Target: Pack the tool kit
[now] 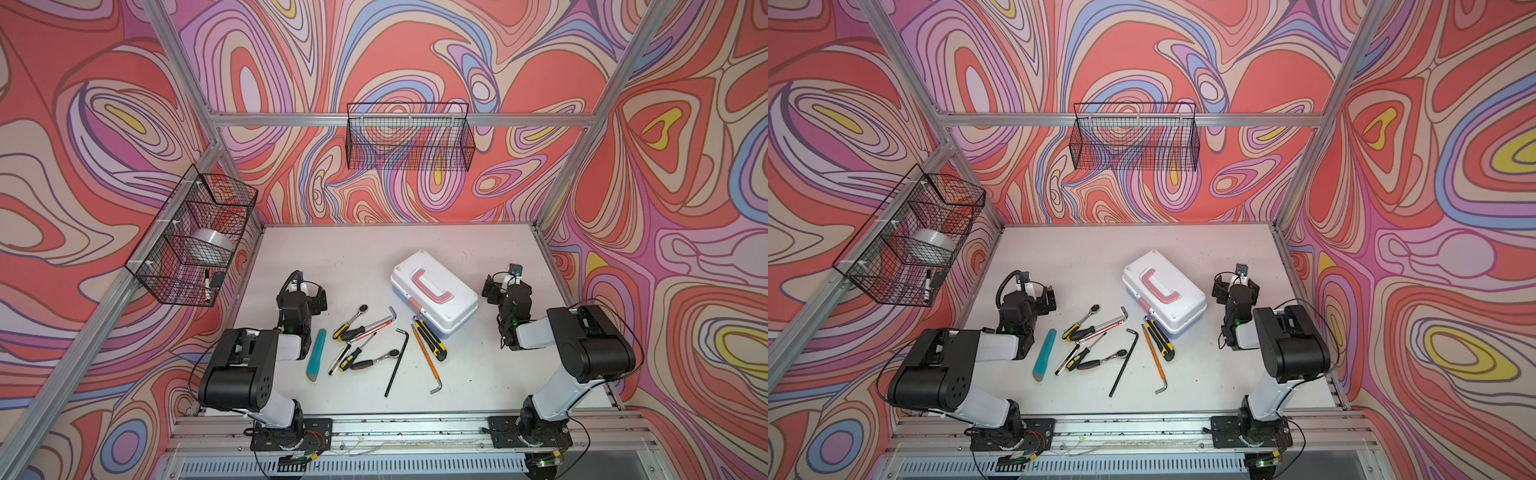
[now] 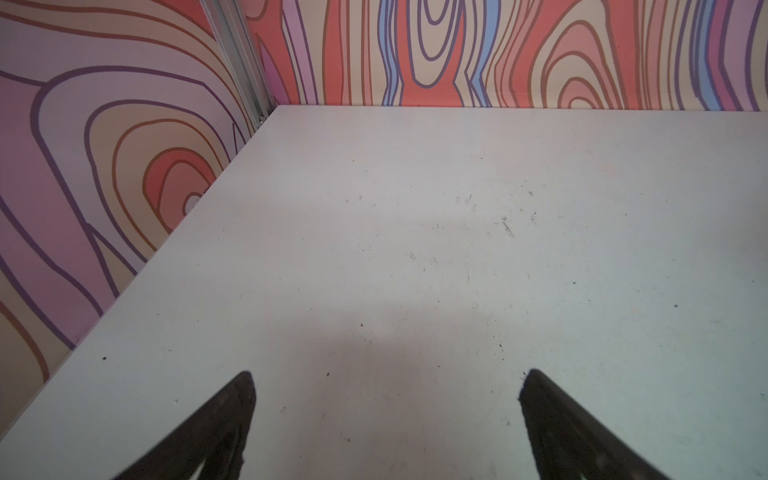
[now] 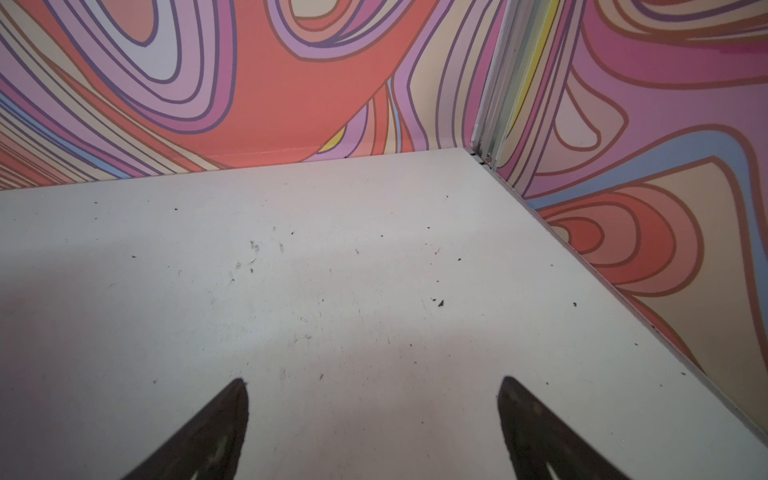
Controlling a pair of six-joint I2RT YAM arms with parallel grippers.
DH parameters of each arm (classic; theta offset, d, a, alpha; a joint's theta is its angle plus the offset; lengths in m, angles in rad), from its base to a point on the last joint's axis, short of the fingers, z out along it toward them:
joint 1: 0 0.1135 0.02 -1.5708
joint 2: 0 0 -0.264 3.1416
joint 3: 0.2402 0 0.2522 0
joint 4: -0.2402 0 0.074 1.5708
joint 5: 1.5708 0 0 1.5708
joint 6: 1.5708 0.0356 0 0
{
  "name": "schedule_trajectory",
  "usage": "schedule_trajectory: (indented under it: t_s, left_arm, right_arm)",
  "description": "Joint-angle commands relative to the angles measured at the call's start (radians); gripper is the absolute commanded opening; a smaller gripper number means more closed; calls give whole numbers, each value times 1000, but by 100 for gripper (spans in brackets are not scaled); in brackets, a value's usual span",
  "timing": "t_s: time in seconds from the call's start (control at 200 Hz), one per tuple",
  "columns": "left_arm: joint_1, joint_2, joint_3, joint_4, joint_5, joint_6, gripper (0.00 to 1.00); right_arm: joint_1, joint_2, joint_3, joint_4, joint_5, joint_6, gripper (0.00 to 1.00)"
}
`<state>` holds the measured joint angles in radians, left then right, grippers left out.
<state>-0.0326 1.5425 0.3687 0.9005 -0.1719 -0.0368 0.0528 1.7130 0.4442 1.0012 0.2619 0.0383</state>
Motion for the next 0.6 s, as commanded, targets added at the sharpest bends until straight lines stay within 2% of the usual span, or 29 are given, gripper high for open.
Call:
schedule_trajectory:
  t_s: [0.0, 0.075, 0.135, 0.24, 0.356, 0.451, 0.596]
  left_arm:
    - [3, -3, -4, 12, 12, 4, 100]
    - [3, -32, 6, -26, 4, 1, 100]
    - [2, -99, 31, -128, 13, 7, 100]
    - [-16, -224, 104, -347, 1, 10, 100]
    - [-57, -333, 154, -484, 41, -44, 100]
    - [-157, -380, 203, -569, 8, -20, 100]
    - [-349, -412, 214, -610, -70, -20, 100]
  right_arm:
    - [-5, 3, 7, -1, -6, 6, 96]
    - [-7, -26, 21, -44, -7, 1, 94]
    - [-6, -88, 78, -200, -15, -2, 91]
    - [-5, -167, 250, -596, -76, 20, 90]
    - [-5, -212, 338, -742, -181, 30, 90]
    - [-2, -218, 426, -851, -309, 25, 98]
    - [31, -203, 527, -967, -419, 7, 98]
